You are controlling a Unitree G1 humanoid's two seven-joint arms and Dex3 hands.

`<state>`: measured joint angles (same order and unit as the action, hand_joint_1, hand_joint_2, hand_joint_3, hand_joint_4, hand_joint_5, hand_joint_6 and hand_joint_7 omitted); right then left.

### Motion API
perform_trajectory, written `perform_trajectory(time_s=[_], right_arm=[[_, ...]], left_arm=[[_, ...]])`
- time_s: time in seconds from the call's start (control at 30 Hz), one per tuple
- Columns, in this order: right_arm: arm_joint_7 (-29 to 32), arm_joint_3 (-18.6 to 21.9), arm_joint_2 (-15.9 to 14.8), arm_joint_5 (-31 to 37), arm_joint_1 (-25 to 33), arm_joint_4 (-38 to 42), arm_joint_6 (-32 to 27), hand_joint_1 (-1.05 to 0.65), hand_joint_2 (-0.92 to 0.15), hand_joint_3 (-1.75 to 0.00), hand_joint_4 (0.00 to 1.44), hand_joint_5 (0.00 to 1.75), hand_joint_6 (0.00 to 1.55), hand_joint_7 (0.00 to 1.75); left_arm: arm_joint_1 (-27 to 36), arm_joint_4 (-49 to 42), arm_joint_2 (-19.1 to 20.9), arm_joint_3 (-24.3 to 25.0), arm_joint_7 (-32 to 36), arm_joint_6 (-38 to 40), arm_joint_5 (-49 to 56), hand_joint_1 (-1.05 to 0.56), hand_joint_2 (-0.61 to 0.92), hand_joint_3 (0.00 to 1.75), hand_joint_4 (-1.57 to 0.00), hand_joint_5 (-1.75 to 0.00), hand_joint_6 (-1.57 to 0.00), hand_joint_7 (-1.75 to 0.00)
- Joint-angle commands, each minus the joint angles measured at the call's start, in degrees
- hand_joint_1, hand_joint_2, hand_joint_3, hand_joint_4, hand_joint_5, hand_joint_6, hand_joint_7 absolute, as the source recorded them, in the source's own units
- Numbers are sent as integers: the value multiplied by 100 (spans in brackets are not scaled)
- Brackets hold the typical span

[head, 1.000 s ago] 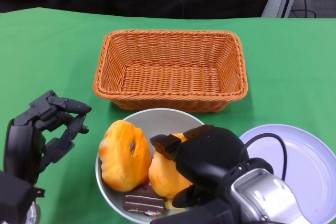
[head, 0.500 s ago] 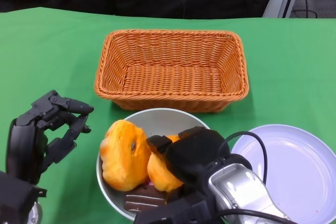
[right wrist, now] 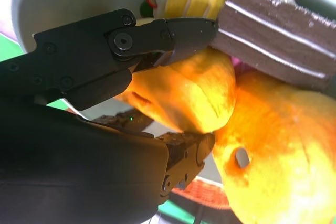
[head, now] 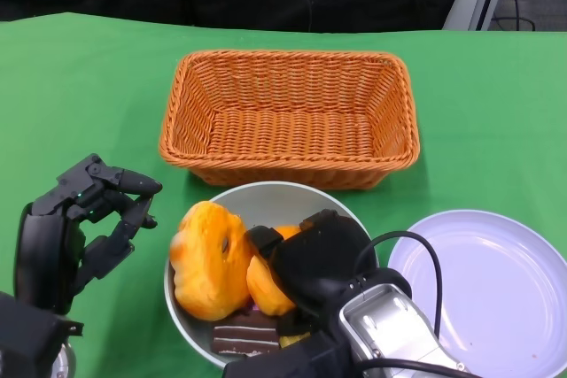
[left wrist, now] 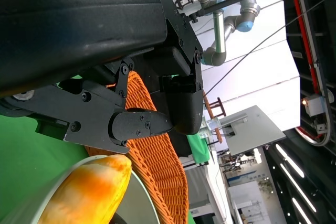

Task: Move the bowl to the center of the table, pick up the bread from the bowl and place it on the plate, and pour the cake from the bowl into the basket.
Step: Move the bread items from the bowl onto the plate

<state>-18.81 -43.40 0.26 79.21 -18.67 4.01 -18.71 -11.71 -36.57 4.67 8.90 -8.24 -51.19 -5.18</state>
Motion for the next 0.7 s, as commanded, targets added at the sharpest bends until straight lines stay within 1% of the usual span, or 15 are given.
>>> perform_trajectory(time_s=[0.03,0.07,0.1,0.13,0.17,0.27,0.33,0.37,0.4,0.47,0.57,0.63,0.67,0.7], right_arm=[[385,25,-88,-148,7,264,56,-56,-92,-13,91,35,73,10],[541,27,-89,-178,4,319,79,-45,-92,-8,87,70,81,6],[703,40,-88,-226,7,370,101,-41,-92,-7,82,89,84,4],[853,66,-89,-306,19,400,132,-37,-91,-4,80,103,89,4],[962,94,-88,-392,35,411,152,-34,-89,-2,78,114,94,4],[1396,199,-113,-699,78,478,283,-32,-88,0,77,121,103,5],[1628,266,-109,-881,116,500,342,-32,-88,0,77,123,105,6],[1712,299,-102,-968,137,503,365,-33,-90,-1,74,130,105,4],[1789,346,-104,-1089,156,493,410,-34,-91,-1,72,132,105,4],[1934,419,-131,-1308,171,472,515,-35,-92,-2,72,133,105,2],[2169,538,-221,-1622,185,420,774,-33,-92,-3,74,133,105,2],[2254,625,-272,-1818,200,360,912,-32,-92,-2,76,129,107,2],[2254,666,-301,-1908,208,308,960,-31,-92,-3,74,129,109,3],[2218,708,-335,-1988,215,226,986,-30,-92,-3,70,135,112,7]], left_arm=[[21,42,82,43,54,33,10,-14,87,47,-69,-155,-74,-118],[15,30,82,45,51,25,6,-14,87,47,-69,-155,-74,-118],[14,29,78,47,64,18,18,-14,87,48,-70,-156,-74,-118],[13,26,74,47,57,15,9,-14,87,48,-70,-156,-75,-118],[13,24,71,46,47,10,-2,-14,86,49,-69,-156,-75,-118],[-5,-25,86,48,34,-35,4,-15,86,49,-69,-156,-74,-118],[-5,-29,84,50,44,-34,12,-15,86,49,-69,-156,-74,-117],[-2,-23,80,51,58,-27,21,-16,86,50,-69,-156,-75,-118],[-1,-24,69,55,70,-25,21,-16,86,50,-69,-156,-75,-118],[-4,-31,62,55,74,-33,26,-16,85,50,-69,-156,-75,-118],[-16,-39,64,46,47,-45,15,-16,85,51,-69,-155,-74,-118],[-22,-45,63,45,45,-30,11,-15,85,51,-69,-155,-74,-118],[-25,-51,64,46,55,-27,24,-15,85,51,-69,-155,-74,-118],[-28,-54,70,46,80,-24,58,-15,85,51,-69,-155,-74,-118]])
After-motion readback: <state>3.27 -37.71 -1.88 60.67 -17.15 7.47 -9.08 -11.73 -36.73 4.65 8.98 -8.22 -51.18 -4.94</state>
